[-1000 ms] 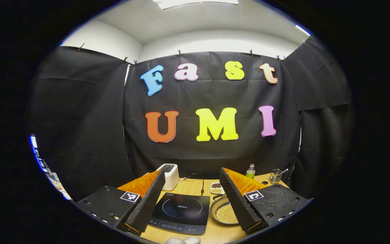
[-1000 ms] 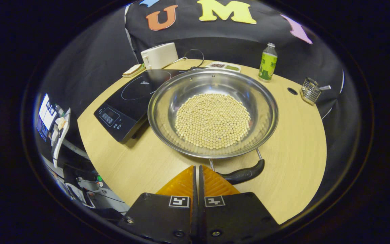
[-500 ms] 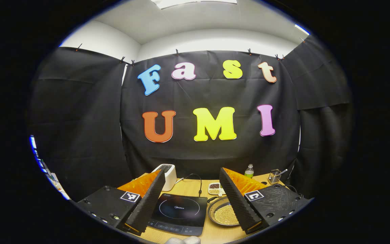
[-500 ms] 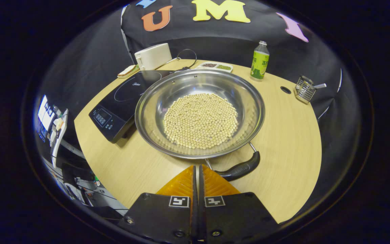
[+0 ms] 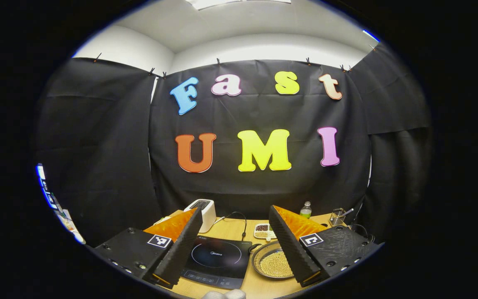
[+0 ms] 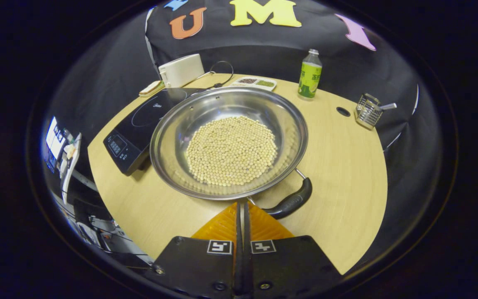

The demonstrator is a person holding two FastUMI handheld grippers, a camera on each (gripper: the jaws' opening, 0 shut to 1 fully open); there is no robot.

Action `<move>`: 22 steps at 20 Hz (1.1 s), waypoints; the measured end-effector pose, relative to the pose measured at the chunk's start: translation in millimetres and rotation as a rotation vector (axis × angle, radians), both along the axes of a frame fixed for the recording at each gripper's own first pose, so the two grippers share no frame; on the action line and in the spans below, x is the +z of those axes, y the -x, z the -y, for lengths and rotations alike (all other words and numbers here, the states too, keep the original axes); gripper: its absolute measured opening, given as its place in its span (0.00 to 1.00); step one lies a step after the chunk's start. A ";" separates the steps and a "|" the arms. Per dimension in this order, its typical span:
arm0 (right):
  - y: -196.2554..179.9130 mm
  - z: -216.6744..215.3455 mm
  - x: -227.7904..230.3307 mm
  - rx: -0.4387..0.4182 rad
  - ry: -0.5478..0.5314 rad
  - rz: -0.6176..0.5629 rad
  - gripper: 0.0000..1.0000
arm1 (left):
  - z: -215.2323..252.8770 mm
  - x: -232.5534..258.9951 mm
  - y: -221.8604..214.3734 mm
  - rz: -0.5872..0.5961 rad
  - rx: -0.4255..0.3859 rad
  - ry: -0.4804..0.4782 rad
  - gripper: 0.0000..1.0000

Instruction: First push the handle of the pot to place it horizontally, then grasp the pot with both hands and set it on the induction cooktop.

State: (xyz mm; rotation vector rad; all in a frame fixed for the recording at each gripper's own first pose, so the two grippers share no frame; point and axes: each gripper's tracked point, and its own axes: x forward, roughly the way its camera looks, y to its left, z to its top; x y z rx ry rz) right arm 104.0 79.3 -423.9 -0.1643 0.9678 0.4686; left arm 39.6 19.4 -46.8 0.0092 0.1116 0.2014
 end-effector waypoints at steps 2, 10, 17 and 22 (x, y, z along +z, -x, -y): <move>-3.0 5.7 -0.4 0.000 0.004 -0.004 0.04 | 2.9 -1.5 -1.5 -0.002 0.007 -0.002 0.96; -21.1 30.5 -2.0 0.012 0.011 -0.011 0.04 | 12.2 -7.5 -10.0 -0.014 0.050 -0.003 0.96; -47.2 55.2 -1.4 0.028 0.020 -0.004 0.03 | 23.9 -19.3 -17.6 -0.034 0.094 -0.010 0.96; -63.8 69.6 -0.3 0.032 0.026 0.006 0.04 | 36.1 -26.4 -24.1 -0.052 0.098 -0.010 0.96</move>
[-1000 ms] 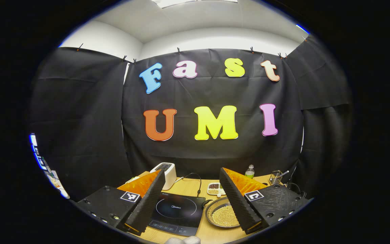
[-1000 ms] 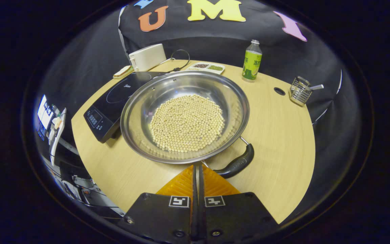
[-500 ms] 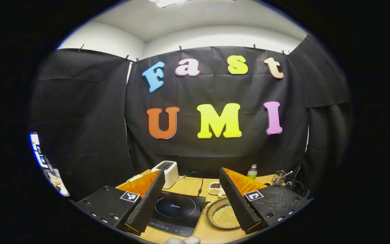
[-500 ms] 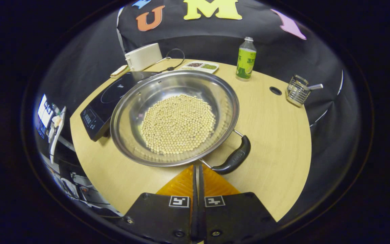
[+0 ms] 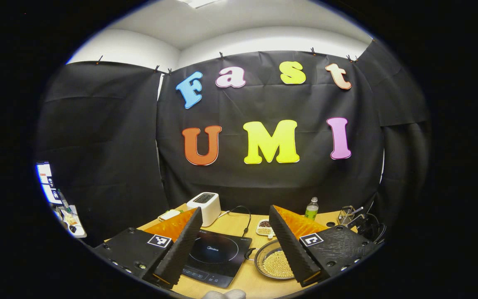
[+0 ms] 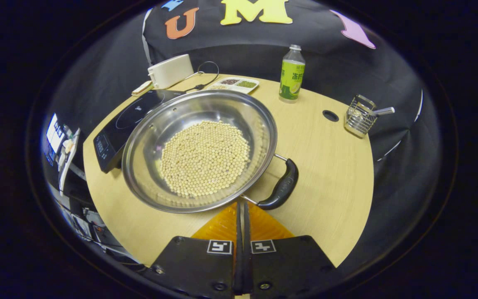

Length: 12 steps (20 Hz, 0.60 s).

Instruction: First push the handle of the pot to place it horizontally, then grasp the pot with both hands and set it on the induction cooktop.

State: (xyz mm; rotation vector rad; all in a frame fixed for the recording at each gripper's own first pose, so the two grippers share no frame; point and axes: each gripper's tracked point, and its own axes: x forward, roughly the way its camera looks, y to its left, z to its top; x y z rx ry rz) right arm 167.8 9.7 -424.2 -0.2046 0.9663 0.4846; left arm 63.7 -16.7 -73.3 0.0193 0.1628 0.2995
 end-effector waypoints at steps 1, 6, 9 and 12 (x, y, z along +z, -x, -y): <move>-3.0 2.2 0.5 -0.002 0.000 0.002 0.04 | 2.6 -1.0 -1.1 -0.002 -0.005 0.003 0.96; -8.3 6.0 1.4 -0.015 0.000 0.002 0.04 | 5.4 -4.8 -5.4 -0.009 -0.012 0.004 0.96; -6.8 10.0 5.0 -0.041 0.006 0.013 0.04 | 4.3 -8.6 -7.5 -0.016 -0.023 0.012 0.96; -1.0 15.7 12.9 -0.082 0.008 0.032 0.04 | 4.1 -14.4 -10.4 -0.026 -0.059 0.013 0.96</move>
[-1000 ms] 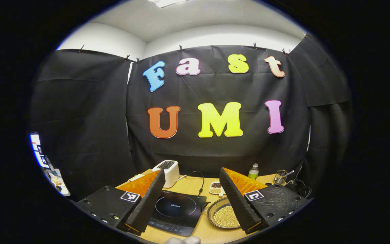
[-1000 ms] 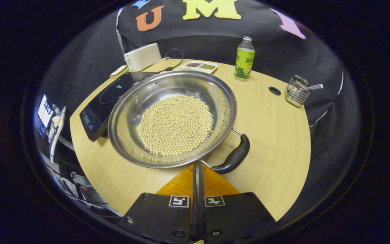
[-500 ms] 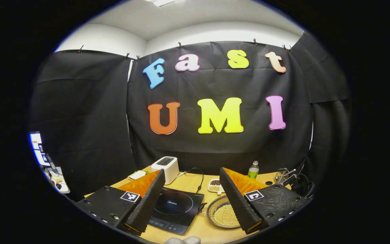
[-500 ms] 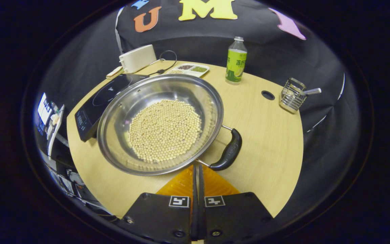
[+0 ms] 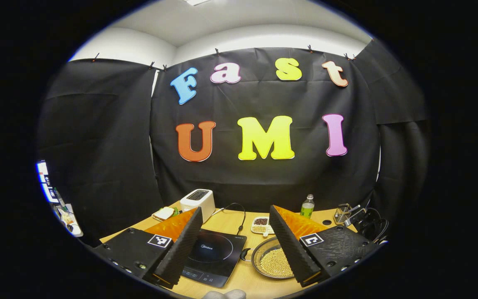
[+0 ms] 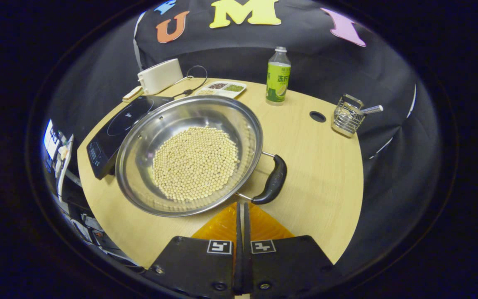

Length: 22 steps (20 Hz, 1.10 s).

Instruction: First push the handle of the pot to place it horizontally, then grasp the pot with both hands and set it on the induction cooktop.

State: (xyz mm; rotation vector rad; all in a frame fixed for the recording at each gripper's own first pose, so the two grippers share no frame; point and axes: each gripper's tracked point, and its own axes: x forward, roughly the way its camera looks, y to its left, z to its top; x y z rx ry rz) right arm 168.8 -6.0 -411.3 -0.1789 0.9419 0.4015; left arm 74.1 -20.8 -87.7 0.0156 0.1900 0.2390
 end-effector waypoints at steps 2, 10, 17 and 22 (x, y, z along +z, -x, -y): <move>6.1 4.8 8.3 -0.030 -0.002 0.020 0.04 | 4.0 -2.7 -2.1 0.001 -0.045 0.019 0.96; 31.0 18.1 44.9 -0.175 -0.039 0.137 0.13 | -2.0 -29.7 -7.1 -0.025 -0.157 0.057 0.96; 48.3 19.2 59.3 -0.307 -0.083 0.179 0.79 | -5.1 -92.7 -7.6 -0.133 -0.239 0.085 0.96; 43.4 7.8 58.1 -0.351 -0.134 0.169 0.79 | -5.1 -158.9 -15.0 -0.279 -0.262 0.122 0.96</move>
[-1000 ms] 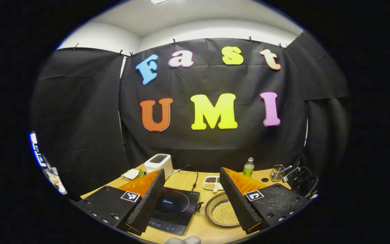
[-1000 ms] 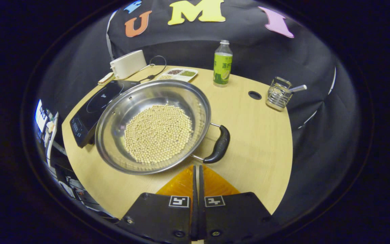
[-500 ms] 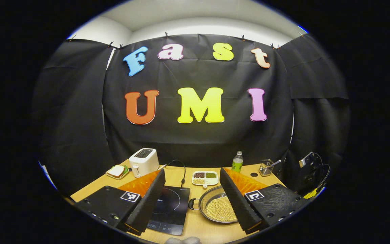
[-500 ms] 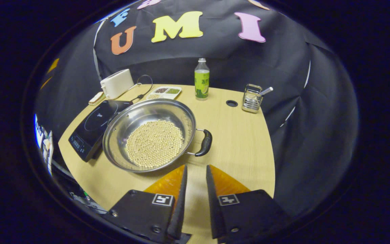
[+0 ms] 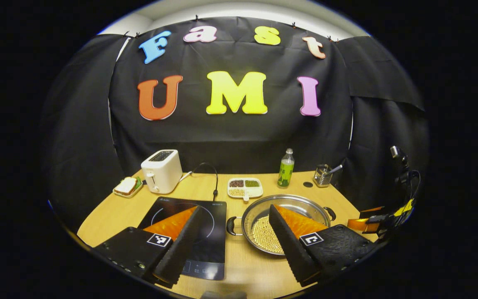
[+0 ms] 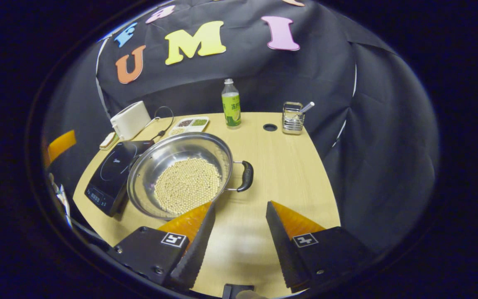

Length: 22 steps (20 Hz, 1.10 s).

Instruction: First push the handle of the pot to place it horizontally, then grasp the pot with both hands and set it on the induction cooktop.

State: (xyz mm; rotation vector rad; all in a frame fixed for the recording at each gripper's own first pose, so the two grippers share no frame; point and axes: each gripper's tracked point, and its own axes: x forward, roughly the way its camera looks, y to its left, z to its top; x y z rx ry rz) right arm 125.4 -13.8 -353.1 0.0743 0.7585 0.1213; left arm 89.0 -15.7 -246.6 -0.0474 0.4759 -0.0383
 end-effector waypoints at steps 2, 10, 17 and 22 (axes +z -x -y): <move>-9.7 -4.3 -4.8 -0.004 -0.010 -0.011 0.79 | 2.9 -23.7 -8.1 -0.043 -0.002 0.014 0.97; -59.1 -9.3 -37.5 0.002 -0.006 -0.073 0.80 | 22.1 -105.2 -45.1 -0.194 -0.017 0.001 0.98; -86.1 -11.9 -63.7 0.034 -0.009 -0.138 0.80 | 22.4 -154.5 -74.9 -0.293 -0.016 -0.018 0.98; -98.2 -14.9 -74.0 0.062 0.002 -0.168 0.78 | 24.6 -173.7 -87.2 -0.352 -0.009 0.006 0.98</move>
